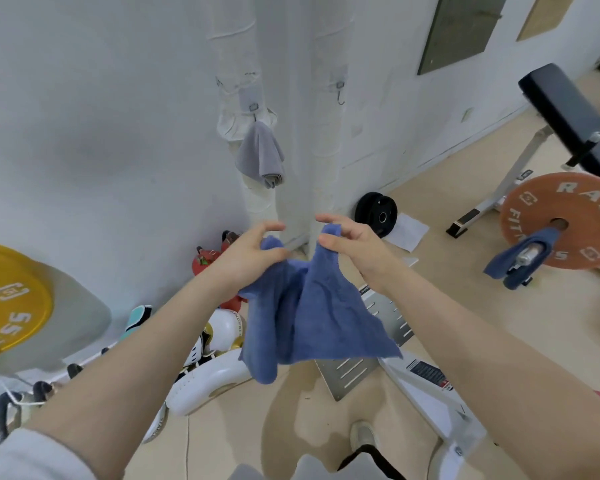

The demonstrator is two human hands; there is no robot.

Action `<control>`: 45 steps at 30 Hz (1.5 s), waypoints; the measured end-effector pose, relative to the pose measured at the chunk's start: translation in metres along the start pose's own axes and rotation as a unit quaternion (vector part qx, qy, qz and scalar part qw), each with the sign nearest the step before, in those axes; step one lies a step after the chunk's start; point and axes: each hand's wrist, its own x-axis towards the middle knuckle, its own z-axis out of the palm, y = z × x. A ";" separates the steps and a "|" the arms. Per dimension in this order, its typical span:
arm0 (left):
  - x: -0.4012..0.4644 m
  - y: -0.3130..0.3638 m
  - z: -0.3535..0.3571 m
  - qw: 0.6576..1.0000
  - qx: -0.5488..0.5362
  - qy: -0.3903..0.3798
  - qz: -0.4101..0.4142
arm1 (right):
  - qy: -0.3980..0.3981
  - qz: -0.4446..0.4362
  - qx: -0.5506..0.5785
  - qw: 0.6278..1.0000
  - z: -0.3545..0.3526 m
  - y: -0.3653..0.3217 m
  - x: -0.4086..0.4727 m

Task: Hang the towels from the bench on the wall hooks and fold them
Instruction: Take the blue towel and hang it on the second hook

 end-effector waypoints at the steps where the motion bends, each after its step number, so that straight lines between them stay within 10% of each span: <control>1: -0.005 0.012 0.000 0.998 0.007 -0.039 0.042 | -0.028 -0.004 -0.017 0.999 0.003 0.000 0.001; 7: 0.001 0.045 -0.004 0.988 0.033 -0.078 0.128 | -0.129 0.028 0.046 0.990 0.004 -0.011 0.004; 16: 0.029 0.002 0.011 0.997 -0.056 -0.058 -0.017 | -0.023 0.039 0.041 0.998 -0.039 -0.011 0.016; 23: 0.043 0.011 0.031 0.909 -0.415 -0.029 -0.028 | 0.002 0.092 -0.024 0.995 -0.064 -0.004 0.017; 36: 0.063 0.055 0.067 0.916 -0.355 0.176 -0.063 | 0.105 -0.210 -0.335 0.912 -0.071 -0.019 0.020; 45: 0.053 0.066 0.077 0.928 -0.351 0.126 -0.003 | -0.006 -0.133 -0.209 0.969 -0.052 -0.034 0.019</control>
